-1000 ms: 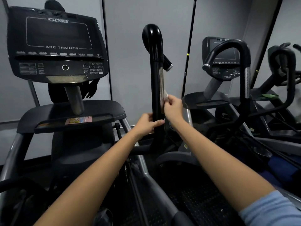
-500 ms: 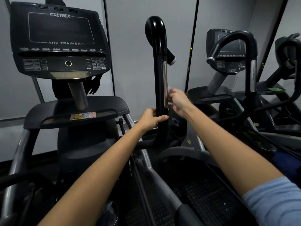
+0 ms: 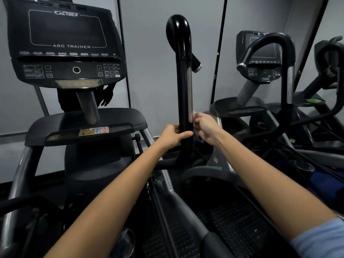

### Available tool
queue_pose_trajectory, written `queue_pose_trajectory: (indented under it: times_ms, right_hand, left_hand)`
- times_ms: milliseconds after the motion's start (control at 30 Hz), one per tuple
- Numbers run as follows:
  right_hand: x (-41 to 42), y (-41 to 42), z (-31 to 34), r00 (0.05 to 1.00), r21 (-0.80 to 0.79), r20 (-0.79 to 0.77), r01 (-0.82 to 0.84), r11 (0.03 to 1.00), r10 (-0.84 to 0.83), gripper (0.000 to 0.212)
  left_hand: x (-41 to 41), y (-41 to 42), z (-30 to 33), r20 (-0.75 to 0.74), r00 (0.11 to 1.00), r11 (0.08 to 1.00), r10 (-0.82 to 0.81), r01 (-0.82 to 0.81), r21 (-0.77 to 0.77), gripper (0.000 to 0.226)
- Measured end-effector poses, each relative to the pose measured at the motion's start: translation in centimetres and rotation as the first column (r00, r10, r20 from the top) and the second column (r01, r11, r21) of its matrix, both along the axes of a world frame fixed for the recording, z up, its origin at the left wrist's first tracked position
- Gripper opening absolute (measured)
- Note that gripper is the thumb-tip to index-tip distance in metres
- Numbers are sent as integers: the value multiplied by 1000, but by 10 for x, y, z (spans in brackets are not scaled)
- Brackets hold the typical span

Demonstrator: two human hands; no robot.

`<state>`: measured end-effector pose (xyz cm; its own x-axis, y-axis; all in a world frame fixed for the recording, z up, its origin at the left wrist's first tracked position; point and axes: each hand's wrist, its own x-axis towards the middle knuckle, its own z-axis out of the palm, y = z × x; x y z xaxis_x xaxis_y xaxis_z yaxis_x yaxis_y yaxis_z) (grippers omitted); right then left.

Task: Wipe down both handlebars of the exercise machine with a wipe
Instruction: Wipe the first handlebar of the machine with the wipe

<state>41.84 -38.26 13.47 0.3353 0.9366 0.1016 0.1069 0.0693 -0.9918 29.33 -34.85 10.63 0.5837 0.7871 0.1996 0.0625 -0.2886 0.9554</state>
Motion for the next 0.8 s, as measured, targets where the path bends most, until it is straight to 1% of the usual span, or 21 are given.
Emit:
queue_pose_trajectory:
  times_ms: [67,133,233,300,333,367,433,467,533,600,667,733,800]
  right_hand:
    - [0,-7,-3,999,5,-4,47,999,-47,40]
    - [-4,-12,5,991,56,72,110,992,-114,36]
    - [-9,-3,32,950,248,180,205,947,-253,33]
    - [-11,8,51,906,378,243,240,894,-346,25]
    - [-12,11,56,875,412,286,255,875,-390,21]
    - [-15,13,55,837,433,326,280,857,-439,22]
    - [-24,4,33,774,477,369,316,820,-514,30]
    - [-28,-6,14,746,500,395,315,807,-536,31]
    - [-32,-23,-22,707,498,454,303,812,-542,34]
    - [-33,-30,-33,674,489,491,311,815,-552,37]
    - [-36,-23,-13,636,546,497,299,782,-590,37]
    - [-39,-10,18,582,635,519,229,738,-626,35]
    - [-40,5,42,497,669,578,164,725,-647,40]
  left_hand:
    - [-1,0,0,-11,1000,1000,-1,1,7,38]
    - [-1,0,1,-20,1000,1000,1,-1,7,37]
    - [-1,-2,2,-16,1000,1000,4,-5,-15,38]
    - [-1,-2,2,-14,1000,1000,5,-6,-18,39]
    - [-2,-3,2,-12,1000,1000,5,-5,-17,39]
    - [-1,-4,2,-7,1000,1000,6,-6,-16,39]
    - [0,-5,0,16,1000,1000,11,-11,-24,39]
    - [0,-5,-1,19,1000,1000,14,-14,-16,39]
    - [0,-4,-2,-9,1000,999,28,-27,37,40]
    - [0,-4,-2,-20,999,997,31,-29,65,40]
    - [0,-3,-3,-20,999,998,35,-34,54,38]
    - [1,-2,-4,-22,998,996,58,-56,63,36]
    - [2,-2,-5,-17,998,996,59,-58,71,37]
